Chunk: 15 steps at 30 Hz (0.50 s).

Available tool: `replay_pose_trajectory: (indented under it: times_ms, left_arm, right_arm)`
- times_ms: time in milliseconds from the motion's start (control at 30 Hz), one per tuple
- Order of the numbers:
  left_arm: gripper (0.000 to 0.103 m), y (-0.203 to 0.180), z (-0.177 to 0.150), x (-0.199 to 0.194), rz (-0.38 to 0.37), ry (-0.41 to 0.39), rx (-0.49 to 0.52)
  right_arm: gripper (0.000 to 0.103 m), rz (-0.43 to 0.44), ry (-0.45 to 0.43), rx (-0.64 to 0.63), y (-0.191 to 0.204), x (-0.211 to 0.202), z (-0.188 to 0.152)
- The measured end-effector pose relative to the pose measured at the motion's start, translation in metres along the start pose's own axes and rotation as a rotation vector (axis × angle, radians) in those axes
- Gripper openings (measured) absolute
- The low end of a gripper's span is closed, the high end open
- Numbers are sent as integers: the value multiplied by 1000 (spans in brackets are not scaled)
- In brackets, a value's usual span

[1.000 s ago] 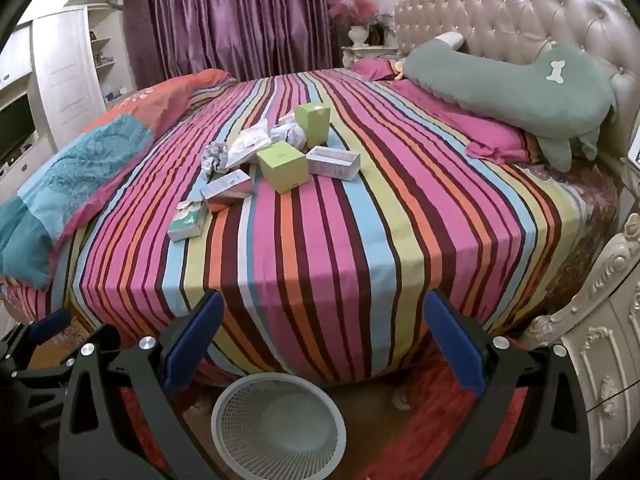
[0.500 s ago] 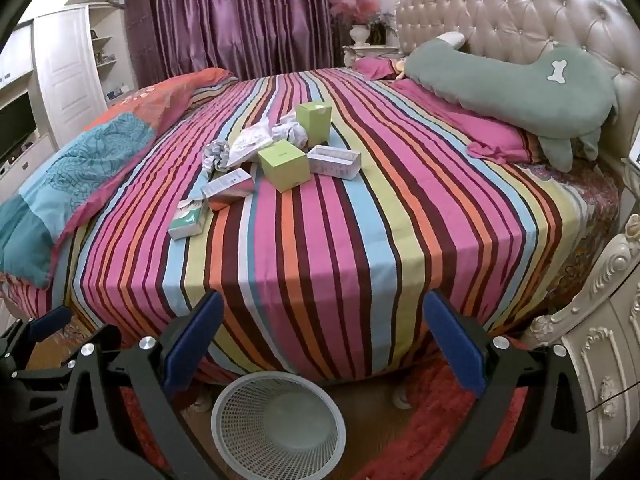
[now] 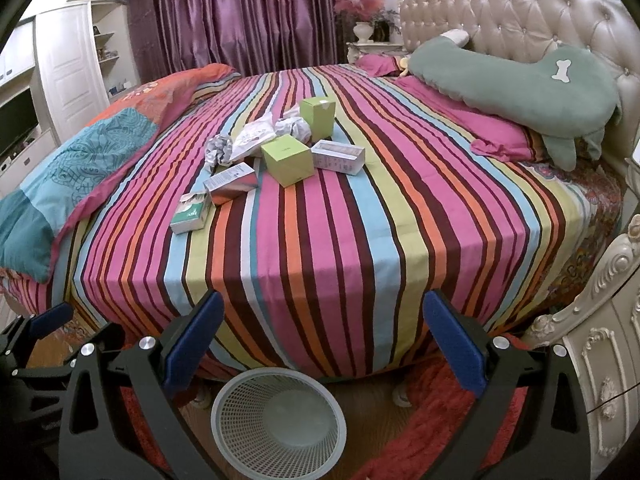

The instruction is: Collect trash

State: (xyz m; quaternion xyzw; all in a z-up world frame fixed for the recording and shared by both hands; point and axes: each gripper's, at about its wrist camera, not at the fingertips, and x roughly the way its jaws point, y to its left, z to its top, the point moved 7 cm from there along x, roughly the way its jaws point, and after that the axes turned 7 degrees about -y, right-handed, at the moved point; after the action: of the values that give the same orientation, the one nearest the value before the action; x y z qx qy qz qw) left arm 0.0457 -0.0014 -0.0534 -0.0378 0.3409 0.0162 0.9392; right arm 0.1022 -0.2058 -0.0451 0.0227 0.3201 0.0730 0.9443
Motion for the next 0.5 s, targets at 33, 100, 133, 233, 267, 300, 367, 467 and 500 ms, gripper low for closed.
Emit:
replay_pose_trajectory:
  times_ms: [33, 100, 133, 233, 267, 300, 367, 467, 500]
  left_arm:
    - [97, 0, 0, 0, 2, 0, 0]
    - [97, 0, 0, 0, 4, 0, 0]
    - [97, 0, 0, 0, 3, 0, 0]
    - [97, 0, 0, 0, 2, 0, 1]
    - [97, 0, 0, 0, 3, 0, 1]
    - [97, 0, 0, 0, 2, 0, 1]
    - [97, -1, 0, 0, 2, 1, 0]
    - [97, -1, -1, 1, 1, 1, 2]
    - [97, -1, -1, 1, 2, 1, 2]
  right_arm:
    - [95, 0, 1, 1, 0, 1, -1]
    - [95, 1, 0, 0, 0, 0, -1]
    - [95, 1, -1, 0, 0, 0, -1]
    - [95, 1, -1, 0, 1, 1, -1]
    - [95, 1, 0, 1, 0, 1, -1]
    - [95, 0, 0, 1, 0, 1, -1]
    - [95, 0, -1, 1, 1, 0, -1]
    - [95, 1, 0, 0, 0, 0, 0]
    - [95, 2, 0, 0, 0, 0, 0]
